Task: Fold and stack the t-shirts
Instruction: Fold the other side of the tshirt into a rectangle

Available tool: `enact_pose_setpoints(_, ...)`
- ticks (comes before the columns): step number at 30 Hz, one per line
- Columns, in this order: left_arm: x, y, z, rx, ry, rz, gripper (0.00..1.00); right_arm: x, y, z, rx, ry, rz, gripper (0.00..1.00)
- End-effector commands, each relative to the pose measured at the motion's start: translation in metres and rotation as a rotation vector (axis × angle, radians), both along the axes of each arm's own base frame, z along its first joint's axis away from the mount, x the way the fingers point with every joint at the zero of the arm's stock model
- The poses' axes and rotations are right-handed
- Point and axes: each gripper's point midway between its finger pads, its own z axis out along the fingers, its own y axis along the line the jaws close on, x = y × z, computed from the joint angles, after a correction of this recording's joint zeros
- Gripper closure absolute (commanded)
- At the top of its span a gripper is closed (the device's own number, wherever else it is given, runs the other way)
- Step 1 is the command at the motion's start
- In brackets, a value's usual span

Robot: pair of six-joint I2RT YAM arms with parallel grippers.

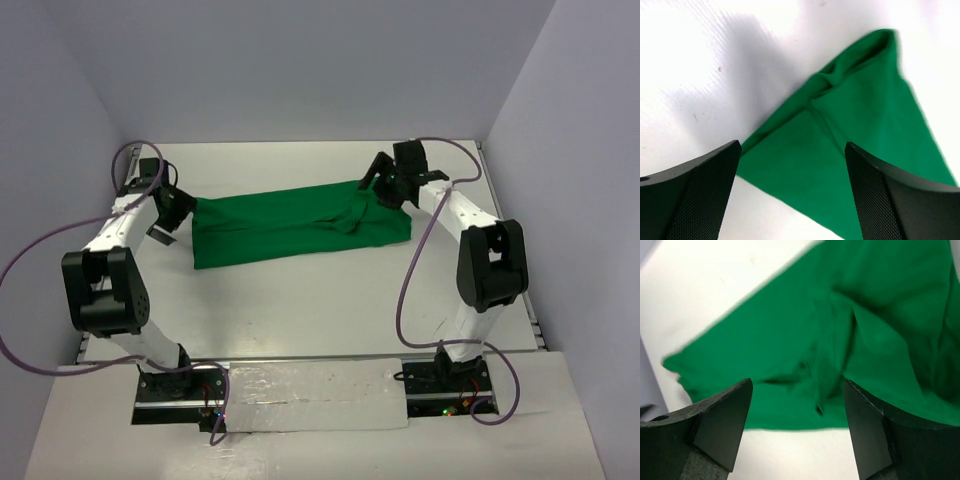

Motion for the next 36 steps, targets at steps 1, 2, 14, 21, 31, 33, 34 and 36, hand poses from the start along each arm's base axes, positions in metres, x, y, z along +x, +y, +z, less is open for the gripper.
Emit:
enact_pose_setpoints(1, -0.003, 0.002, 0.054, 0.024, -0.144, 0.000, 0.08, -0.031, 0.015, -0.009, -0.020, -0.006, 0.094, 0.37)
enact_pose_setpoints(2, -0.006, 0.001, 0.056, 0.021, -0.148, -0.006, 0.08, -0.032, 0.016, -0.013, -0.024, 0.001, 0.095, 0.41)
enact_pose_setpoints(14, -0.021, -0.003, 0.057, 0.022, -0.148, -0.025, 0.08, 0.011, 0.000, -0.029, -0.401, 0.051, 0.074, 0.52)
enact_pose_setpoints(21, -0.019, -0.006, 0.049, 0.011, -0.128, -0.037, 0.08, 0.014, 0.007, -0.046, -0.519, 0.084, 0.118, 0.47)
enact_pose_setpoints(31, -0.020, -0.007, 0.042, 0.005, -0.118, -0.044, 0.10, 0.016, 0.013, -0.069, -0.592, 0.130, 0.171, 0.46)
enact_pose_setpoints(33, -0.020, -0.007, 0.041, 0.002, -0.116, -0.044, 0.10, 0.017, 0.014, -0.074, -0.598, 0.138, 0.177, 0.46)
enact_pose_setpoints(34, -0.021, -0.007, 0.041, 0.002, -0.114, -0.044, 0.10, 0.017, 0.014, -0.076, -0.602, 0.145, 0.180, 0.46)
enact_pose_setpoints(36, -0.020, -0.008, 0.040, 0.001, -0.114, -0.046, 0.10, 0.017, 0.015, -0.077, -0.610, 0.148, 0.183, 0.48)
